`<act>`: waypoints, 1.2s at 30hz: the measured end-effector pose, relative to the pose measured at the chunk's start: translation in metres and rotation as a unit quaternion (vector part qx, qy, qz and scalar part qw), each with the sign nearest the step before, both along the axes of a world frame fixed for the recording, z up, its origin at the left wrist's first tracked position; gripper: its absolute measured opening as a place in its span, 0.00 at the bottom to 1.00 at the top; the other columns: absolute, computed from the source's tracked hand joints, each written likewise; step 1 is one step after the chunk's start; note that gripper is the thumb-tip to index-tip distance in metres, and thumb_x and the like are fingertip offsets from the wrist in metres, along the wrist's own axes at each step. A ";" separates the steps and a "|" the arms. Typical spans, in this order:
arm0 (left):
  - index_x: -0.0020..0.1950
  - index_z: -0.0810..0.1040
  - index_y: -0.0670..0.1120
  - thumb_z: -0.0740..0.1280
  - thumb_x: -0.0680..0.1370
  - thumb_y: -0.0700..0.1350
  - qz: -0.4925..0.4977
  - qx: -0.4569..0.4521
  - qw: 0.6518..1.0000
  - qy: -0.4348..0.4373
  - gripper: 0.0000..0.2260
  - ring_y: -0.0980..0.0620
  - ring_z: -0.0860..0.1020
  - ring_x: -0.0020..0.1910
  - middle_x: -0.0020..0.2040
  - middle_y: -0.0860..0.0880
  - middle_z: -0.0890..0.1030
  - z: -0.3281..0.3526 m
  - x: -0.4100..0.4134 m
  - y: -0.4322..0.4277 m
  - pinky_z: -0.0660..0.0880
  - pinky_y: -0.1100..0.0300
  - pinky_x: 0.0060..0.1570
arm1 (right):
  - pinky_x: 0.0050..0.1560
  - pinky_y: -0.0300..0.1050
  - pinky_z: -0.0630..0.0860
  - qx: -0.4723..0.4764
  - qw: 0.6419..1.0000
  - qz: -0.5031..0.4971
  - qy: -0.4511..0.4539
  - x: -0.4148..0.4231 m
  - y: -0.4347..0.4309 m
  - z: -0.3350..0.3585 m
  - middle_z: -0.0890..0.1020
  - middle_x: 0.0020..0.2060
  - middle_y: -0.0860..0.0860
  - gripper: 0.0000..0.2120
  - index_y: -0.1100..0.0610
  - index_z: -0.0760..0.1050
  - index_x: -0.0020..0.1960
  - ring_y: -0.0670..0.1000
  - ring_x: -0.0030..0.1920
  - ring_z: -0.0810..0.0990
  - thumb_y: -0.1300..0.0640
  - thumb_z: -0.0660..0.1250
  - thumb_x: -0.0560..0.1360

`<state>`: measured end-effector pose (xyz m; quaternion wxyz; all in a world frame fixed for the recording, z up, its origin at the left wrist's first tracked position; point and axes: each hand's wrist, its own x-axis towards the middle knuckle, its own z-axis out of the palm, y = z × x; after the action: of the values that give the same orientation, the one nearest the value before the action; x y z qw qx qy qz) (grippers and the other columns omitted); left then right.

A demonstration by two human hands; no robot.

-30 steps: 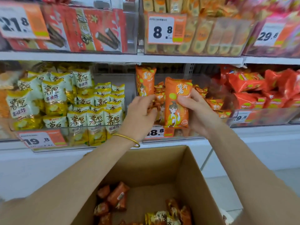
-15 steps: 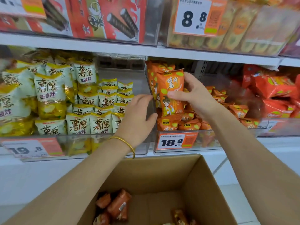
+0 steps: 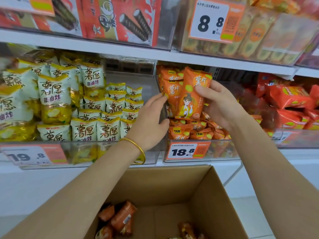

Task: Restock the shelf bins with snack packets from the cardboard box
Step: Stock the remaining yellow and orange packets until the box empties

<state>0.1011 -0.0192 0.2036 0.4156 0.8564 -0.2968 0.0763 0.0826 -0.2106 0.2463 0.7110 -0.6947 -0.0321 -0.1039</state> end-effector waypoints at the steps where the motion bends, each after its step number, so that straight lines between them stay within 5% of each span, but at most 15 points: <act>1: 0.76 0.58 0.47 0.63 0.79 0.40 -0.003 -0.001 1.000 0.002 0.27 0.52 0.56 0.75 0.76 0.50 0.58 0.001 0.001 0.000 0.58 0.54 0.73 | 0.53 0.50 0.79 -0.002 1.000 -0.008 -0.004 -0.001 0.002 -0.001 0.84 0.49 0.50 0.19 0.54 0.77 0.55 0.50 0.49 0.83 0.54 0.71 0.65; 6: 0.77 0.55 0.48 0.61 0.80 0.40 -0.010 -0.006 1.000 0.009 0.28 0.50 0.55 0.76 0.77 0.50 0.58 -0.002 0.007 -0.003 0.55 0.52 0.74 | 0.48 0.46 0.81 -0.101 0.988 -0.102 -0.049 -0.001 0.023 -0.013 0.83 0.51 0.51 0.21 0.57 0.75 0.60 0.50 0.51 0.83 0.56 0.75 0.69; 9: 0.77 0.56 0.49 0.62 0.79 0.41 -0.024 -0.024 0.999 0.021 0.28 0.48 0.58 0.74 0.76 0.51 0.61 -0.004 0.010 -0.006 0.60 0.47 0.72 | 0.46 0.39 0.79 -0.208 0.957 -0.189 -0.079 -0.002 0.033 -0.022 0.80 0.51 0.49 0.23 0.52 0.68 0.61 0.47 0.50 0.80 0.54 0.74 0.71; 13: 0.77 0.57 0.50 0.61 0.80 0.44 -0.052 -0.071 0.995 0.036 0.25 0.51 0.67 0.68 0.70 0.51 0.69 -0.003 0.010 -0.010 0.70 0.48 0.66 | 0.52 0.36 0.74 -0.291 0.927 -0.210 -0.114 -0.006 0.044 -0.042 0.77 0.53 0.49 0.19 0.57 0.69 0.62 0.47 0.53 0.77 0.53 0.70 0.75; 17: 0.77 0.55 0.50 0.59 0.81 0.45 -0.059 -0.072 0.995 0.035 0.25 0.53 0.68 0.67 0.69 0.51 0.70 -0.002 0.011 -0.012 0.71 0.51 0.65 | 0.56 0.41 0.74 -0.293 0.927 -0.210 -0.101 -0.007 0.045 -0.046 0.78 0.55 0.50 0.18 0.57 0.70 0.64 0.48 0.56 0.76 0.51 0.66 0.78; 20: 0.78 0.54 0.51 0.59 0.81 0.46 -0.058 -0.069 0.995 0.036 0.26 0.50 0.68 0.68 0.69 0.50 0.70 -0.003 0.013 -0.012 0.70 0.46 0.65 | 0.46 0.27 0.71 -0.285 0.936 -0.190 -0.080 -0.007 0.046 -0.044 0.77 0.52 0.47 0.18 0.57 0.68 0.65 0.45 0.52 0.76 0.51 0.63 0.79; 24: 0.78 0.53 0.50 0.58 0.81 0.47 -0.046 -0.050 0.997 0.023 0.26 0.47 0.67 0.68 0.69 0.49 0.70 -0.004 0.015 -0.014 0.69 0.44 0.65 | 0.34 0.28 0.70 -0.290 0.939 -0.173 -0.062 -0.008 0.039 -0.038 0.75 0.40 0.44 0.12 0.57 0.68 0.58 0.42 0.38 0.74 0.51 0.62 0.80; 29: 0.78 0.49 0.51 0.58 0.82 0.47 -0.031 -0.036 0.999 0.005 0.28 0.46 0.67 0.67 0.67 0.49 0.71 -0.006 0.014 -0.018 0.68 0.44 0.65 | 0.42 0.34 0.76 -0.227 0.964 -0.140 -0.024 -0.008 0.033 -0.034 0.79 0.49 0.47 0.15 0.56 0.69 0.62 0.43 0.48 0.80 0.49 0.61 0.80; 32: 0.78 0.50 0.51 0.58 0.81 0.47 -0.031 -0.041 0.999 0.004 0.27 0.46 0.67 0.68 0.68 0.49 0.71 -0.009 0.015 -0.018 0.68 0.44 0.65 | 0.39 0.30 0.75 -0.244 0.961 -0.128 -0.018 -0.009 0.031 -0.031 0.79 0.49 0.46 0.15 0.56 0.69 0.62 0.42 0.47 0.79 0.49 0.61 0.80; 36: 0.78 0.54 0.50 0.59 0.81 0.47 -0.030 -0.059 0.998 0.015 0.26 0.46 0.65 0.70 0.72 0.50 0.67 -0.013 0.016 -0.018 0.69 0.43 0.65 | 0.46 0.37 0.78 -0.272 0.952 -0.137 -0.024 -0.009 0.031 -0.030 0.79 0.51 0.48 0.13 0.54 0.70 0.60 0.45 0.50 0.79 0.48 0.61 0.79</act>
<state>0.1176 -0.0376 0.1908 0.4719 0.8221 -0.3112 0.0678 0.0737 -0.1800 0.2163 0.4735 -0.8566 0.0188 -0.2042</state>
